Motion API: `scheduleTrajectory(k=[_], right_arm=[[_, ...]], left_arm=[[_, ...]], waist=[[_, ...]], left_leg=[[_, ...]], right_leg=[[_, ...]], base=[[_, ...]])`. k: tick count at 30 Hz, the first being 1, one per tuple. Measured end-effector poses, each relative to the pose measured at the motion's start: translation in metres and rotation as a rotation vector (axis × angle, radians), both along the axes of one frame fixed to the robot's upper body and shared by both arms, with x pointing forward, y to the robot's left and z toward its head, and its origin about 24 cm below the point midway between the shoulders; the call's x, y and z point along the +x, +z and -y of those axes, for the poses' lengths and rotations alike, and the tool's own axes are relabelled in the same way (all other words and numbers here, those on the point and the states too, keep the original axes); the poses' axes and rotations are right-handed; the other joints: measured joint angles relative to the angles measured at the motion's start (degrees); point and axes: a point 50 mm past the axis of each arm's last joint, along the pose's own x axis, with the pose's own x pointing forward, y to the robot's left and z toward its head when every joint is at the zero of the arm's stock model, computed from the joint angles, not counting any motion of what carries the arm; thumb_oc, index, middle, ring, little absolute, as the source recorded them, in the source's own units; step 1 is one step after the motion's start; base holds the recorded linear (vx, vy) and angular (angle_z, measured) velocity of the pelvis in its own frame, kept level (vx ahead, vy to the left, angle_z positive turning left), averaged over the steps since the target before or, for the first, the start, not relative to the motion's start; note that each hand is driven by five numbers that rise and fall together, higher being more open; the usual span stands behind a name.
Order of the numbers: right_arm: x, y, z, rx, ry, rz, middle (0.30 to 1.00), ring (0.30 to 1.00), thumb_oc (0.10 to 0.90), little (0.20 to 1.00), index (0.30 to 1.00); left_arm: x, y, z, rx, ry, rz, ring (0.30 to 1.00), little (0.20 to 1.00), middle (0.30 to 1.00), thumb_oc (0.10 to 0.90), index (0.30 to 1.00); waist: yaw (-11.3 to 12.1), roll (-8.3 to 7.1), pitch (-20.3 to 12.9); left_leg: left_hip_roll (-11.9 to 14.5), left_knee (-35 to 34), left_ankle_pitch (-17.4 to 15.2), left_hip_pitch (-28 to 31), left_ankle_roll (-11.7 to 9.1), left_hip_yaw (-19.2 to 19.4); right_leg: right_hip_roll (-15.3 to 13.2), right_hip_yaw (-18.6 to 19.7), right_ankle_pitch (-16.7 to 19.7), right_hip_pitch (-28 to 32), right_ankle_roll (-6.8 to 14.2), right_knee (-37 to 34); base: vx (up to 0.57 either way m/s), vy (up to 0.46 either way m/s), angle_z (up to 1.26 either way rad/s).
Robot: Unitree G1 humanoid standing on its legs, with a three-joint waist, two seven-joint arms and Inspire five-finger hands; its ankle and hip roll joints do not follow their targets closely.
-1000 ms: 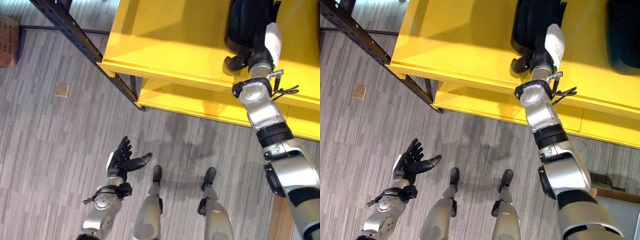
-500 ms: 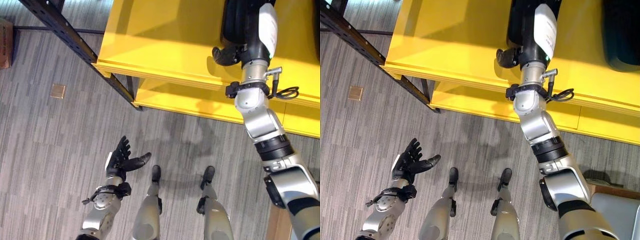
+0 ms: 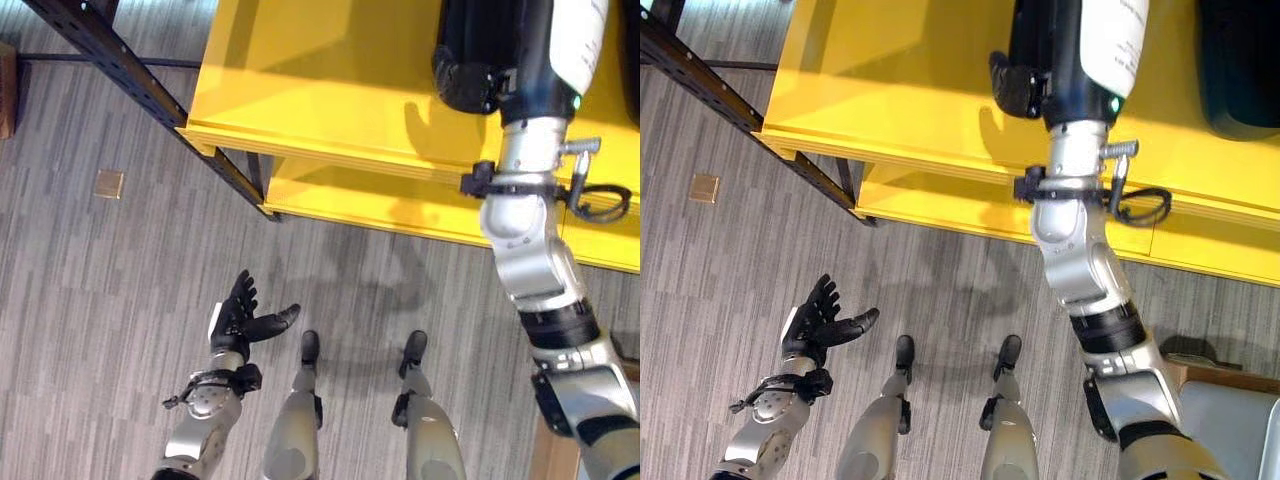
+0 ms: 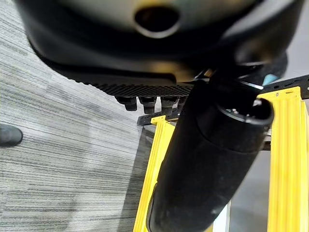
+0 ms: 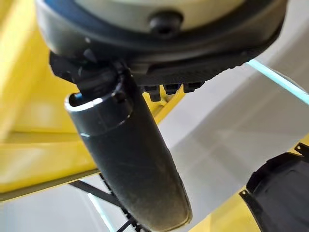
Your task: Move parts from the plastic box to the shelf.
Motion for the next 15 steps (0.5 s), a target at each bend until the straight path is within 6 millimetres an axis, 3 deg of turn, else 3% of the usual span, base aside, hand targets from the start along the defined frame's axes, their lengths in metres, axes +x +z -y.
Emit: scheduleTrajectory(k=[3,5,10,15], right_arm=[[-0.011,-0.057,0.016,-0.024,-0.005,-0.194,1.000,1.000,0.900,1.000,1.000],[-0.015,-0.072,0.026,-0.020,-0.034,-0.253,1.000,1.000,0.900,1.000,1.000],[-0.025,-0.075,0.060,0.008,-0.150,-0.254,1.000,1.000,0.900,1.000,1.000],[-0.029,-0.067,0.069,0.102,-0.081,-0.221,1.000,1.000,0.900,1.000,1.000]], left_arm=[[-0.006,-0.005,-0.002,0.004,0.026,-0.015,1.000,1.000,1.000,0.900,1.000],[-0.009,-0.007,-0.004,0.004,0.031,-0.027,1.000,1.000,1.000,0.900,1.000],[-0.013,-0.010,-0.005,0.005,0.034,-0.040,1.000,1.000,1.000,0.900,1.000],[-0.019,-0.015,-0.007,0.019,0.023,-0.059,1.000,1.000,1.000,0.900,1.000]], waist=[[-1.2,-1.67,0.3],[-2.7,-2.32,0.2],[-4.5,-2.31,0.2],[-5.1,-2.20,0.1]], left_leg=[[0.4,0.0,-0.8,2.9,-0.2,1.2],[0.5,-0.1,-1.1,3.5,-0.3,1.8],[1.6,-0.1,-1.5,4.7,-0.4,2.9],[2.4,-0.1,-1.5,6.4,-0.8,4.3]], right_leg=[[0.4,1.3,-0.2,2.0,0.0,-0.1],[0.5,1.6,-0.3,2.1,0.1,-0.1],[1.4,2.8,-0.3,2.4,-0.2,-0.1],[2.3,4.1,-0.1,3.1,-0.6,-0.1]], base=[[0.03,-0.035,-0.22],[0.03,-0.035,-0.18],[0.03,-0.041,-0.17],[0.03,-0.033,-0.15]])
